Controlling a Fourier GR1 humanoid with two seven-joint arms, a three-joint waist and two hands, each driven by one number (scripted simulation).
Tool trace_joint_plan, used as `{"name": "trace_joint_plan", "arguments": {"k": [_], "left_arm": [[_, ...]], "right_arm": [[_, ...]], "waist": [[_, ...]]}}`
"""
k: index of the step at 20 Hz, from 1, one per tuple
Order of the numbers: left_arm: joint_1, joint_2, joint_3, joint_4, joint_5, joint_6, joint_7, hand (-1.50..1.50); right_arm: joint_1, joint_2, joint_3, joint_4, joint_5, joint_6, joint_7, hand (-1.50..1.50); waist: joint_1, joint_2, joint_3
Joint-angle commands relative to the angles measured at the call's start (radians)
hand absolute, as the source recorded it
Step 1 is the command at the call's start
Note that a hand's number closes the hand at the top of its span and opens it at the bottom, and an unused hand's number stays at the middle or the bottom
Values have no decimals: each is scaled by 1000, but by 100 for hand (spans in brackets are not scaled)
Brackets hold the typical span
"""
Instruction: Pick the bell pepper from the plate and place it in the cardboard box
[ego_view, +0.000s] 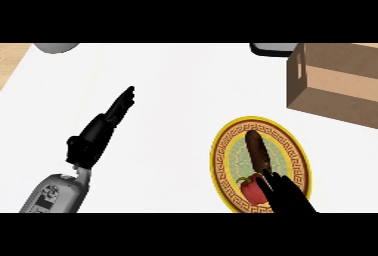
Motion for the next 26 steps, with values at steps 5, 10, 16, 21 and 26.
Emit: {"name": "trace_joint_plan", "arguments": {"k": [5, 10, 16, 21, 26], "left_arm": [[-23, -96, -1, -2, -89, 10, 54, 0], [45, -76, 52, -37, -98, -52, 8, 0], [32, -132, 52, -6, -150, -55, 21, 0], [39, -132, 100, -54, -146, -97, 48, 0], [-12, -158, 133, 58, -161, -122, -16, 0]], "right_arm": [[-118, 82, -46, 109, -16, 11, -32, -150], [-86, 103, -4, 145, 71, -28, -32, -150], [-99, 93, -51, 219, 39, -24, -92, -150], [-101, 124, -20, 218, 76, 22, -57, -150], [-94, 130, -38, 264, 74, 2, -77, -150]], "waist": [[-1, 0, 0], [-1, -1, 0], [-1, 0, 0], [-1, -1, 0], [-4, 0, 0]]}}
